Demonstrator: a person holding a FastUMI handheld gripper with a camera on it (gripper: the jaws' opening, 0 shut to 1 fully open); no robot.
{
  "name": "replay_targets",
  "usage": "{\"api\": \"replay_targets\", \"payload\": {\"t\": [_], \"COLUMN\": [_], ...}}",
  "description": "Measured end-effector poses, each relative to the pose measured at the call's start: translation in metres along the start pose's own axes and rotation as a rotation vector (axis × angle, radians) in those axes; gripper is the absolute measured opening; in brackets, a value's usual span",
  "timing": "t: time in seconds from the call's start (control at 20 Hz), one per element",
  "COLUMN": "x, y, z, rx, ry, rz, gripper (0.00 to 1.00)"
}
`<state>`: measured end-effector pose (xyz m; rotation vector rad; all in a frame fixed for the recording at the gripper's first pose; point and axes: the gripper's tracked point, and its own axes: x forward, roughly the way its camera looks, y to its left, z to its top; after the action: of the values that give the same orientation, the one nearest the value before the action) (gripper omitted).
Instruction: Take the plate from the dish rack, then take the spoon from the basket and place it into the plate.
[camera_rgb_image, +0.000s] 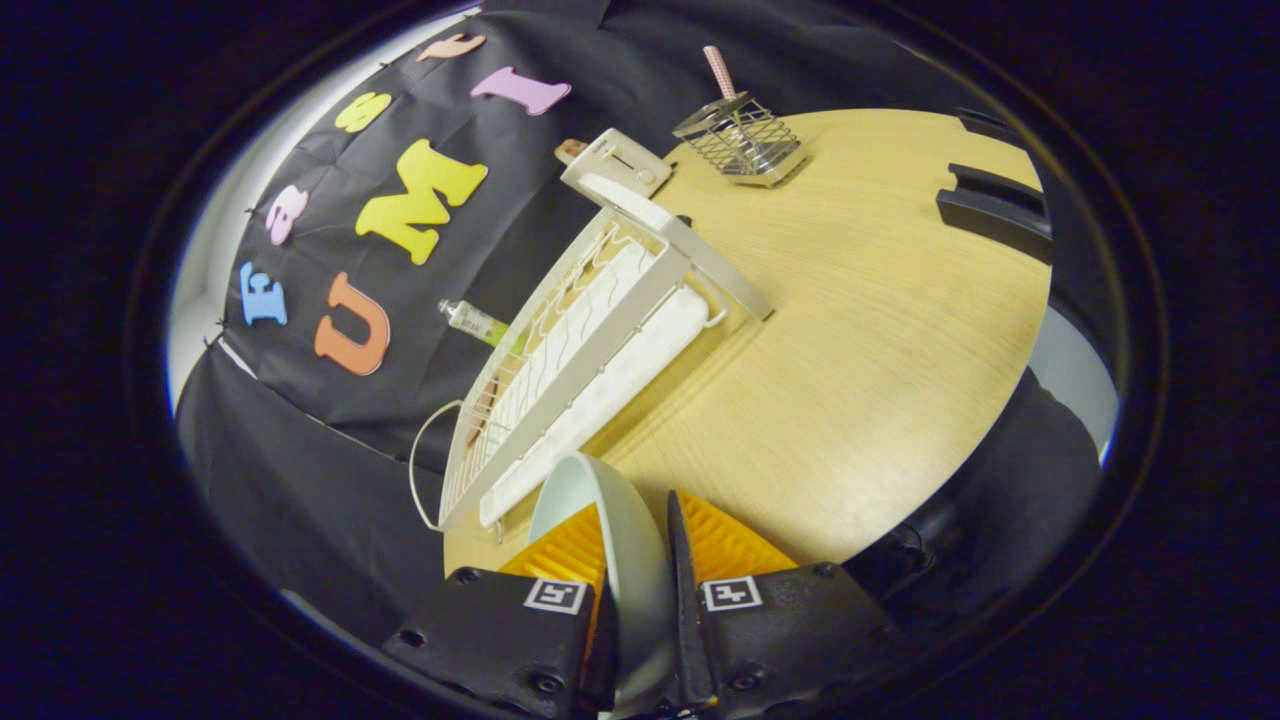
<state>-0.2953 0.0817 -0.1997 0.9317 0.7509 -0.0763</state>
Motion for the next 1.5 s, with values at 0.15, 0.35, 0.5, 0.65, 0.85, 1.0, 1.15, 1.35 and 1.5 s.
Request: {"api": "replay_targets", "payload": {"t": [0.15,0.35,0.5,0.65,0.85,1.0,1.15,1.35,1.5], "x": [0.004,0.005,0.003,-0.008,-0.033,-0.064,-0.111,-0.148,-0.149], "y": [0.001,-0.002,0.0,0.012,0.024,0.025,0.02,0.002,-0.013], "z": [0.011,0.025,0.038,0.059,0.081,0.118,0.167,0.227,0.263], "rx": [0.041,0.043,0.0,-0.07,-0.22,-0.349,-0.499,-0.65,-0.718], "ry": [-0.015,-0.046,-0.09,-0.175,-0.275,-0.4,-0.598,-0.752,-0.756], "rz": [0.015,0.007,0.005,0.039,0.073,0.069,0.017,-0.066,-0.108], "gripper": [0.34,0.45,0.46,0.56,0.66,0.71,0.78,0.85,0.86]}}
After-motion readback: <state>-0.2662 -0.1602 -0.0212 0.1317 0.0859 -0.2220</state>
